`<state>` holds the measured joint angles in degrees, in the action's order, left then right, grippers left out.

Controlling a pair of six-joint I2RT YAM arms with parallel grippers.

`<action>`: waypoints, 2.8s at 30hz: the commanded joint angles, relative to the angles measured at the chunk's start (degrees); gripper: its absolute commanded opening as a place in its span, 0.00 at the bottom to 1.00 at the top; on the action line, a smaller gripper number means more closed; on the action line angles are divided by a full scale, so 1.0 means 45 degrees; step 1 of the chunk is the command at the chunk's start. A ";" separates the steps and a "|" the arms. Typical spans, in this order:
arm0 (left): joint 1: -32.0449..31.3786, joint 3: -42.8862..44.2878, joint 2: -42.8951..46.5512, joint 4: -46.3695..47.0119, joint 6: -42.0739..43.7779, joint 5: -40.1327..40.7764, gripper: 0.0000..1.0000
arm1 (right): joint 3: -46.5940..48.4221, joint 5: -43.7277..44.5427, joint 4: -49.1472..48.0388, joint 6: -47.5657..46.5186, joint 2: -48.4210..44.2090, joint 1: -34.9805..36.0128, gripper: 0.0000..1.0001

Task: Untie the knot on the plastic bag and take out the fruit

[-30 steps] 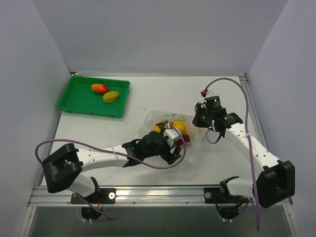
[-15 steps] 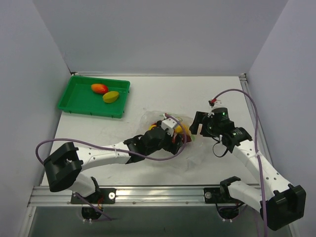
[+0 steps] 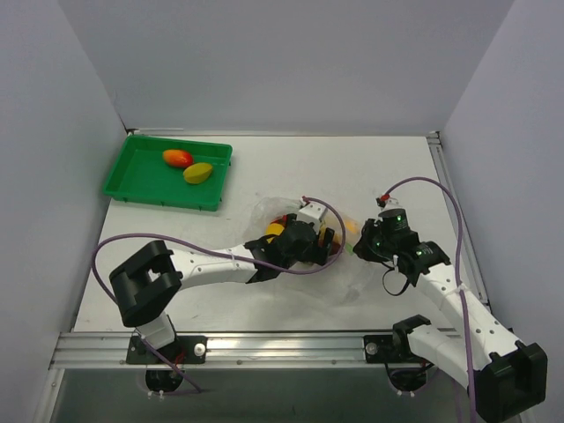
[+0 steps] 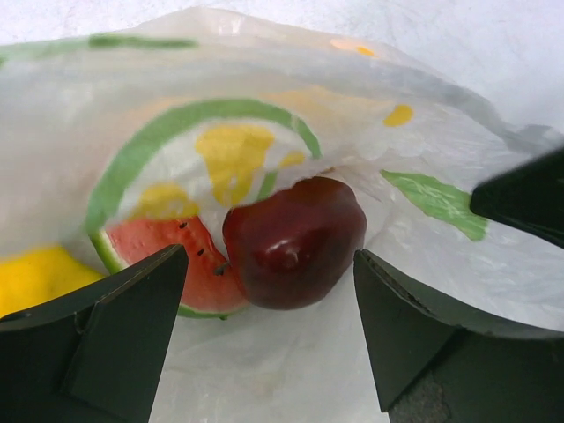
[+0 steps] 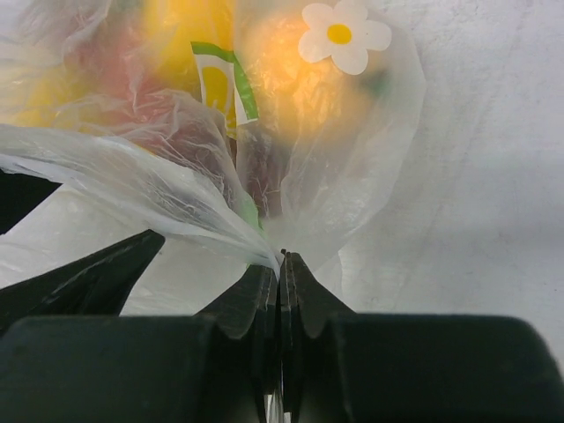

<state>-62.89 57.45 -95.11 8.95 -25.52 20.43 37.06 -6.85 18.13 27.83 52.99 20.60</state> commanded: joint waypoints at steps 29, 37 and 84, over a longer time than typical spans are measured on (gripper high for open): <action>0.0011 0.2605 -0.3123 -0.1911 -0.2064 -0.0145 0.45 | -0.0403 0.0058 -0.0279 -0.0190 -0.0213 -0.0125 0.00; 0.0206 0.1960 -0.1621 -0.2376 -0.2025 0.0519 0.00 | -0.0345 0.0369 -0.0279 -0.0268 -0.0330 -0.0125 0.00; 1.3038 0.3326 0.0318 -0.2165 -0.0169 -0.3351 0.09 | 0.0221 0.0253 -0.0181 -0.0853 0.0001 -0.0203 0.00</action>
<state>-5.02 72.10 -91.02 -2.39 -27.35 2.83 35.51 -5.17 17.02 25.19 53.12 20.16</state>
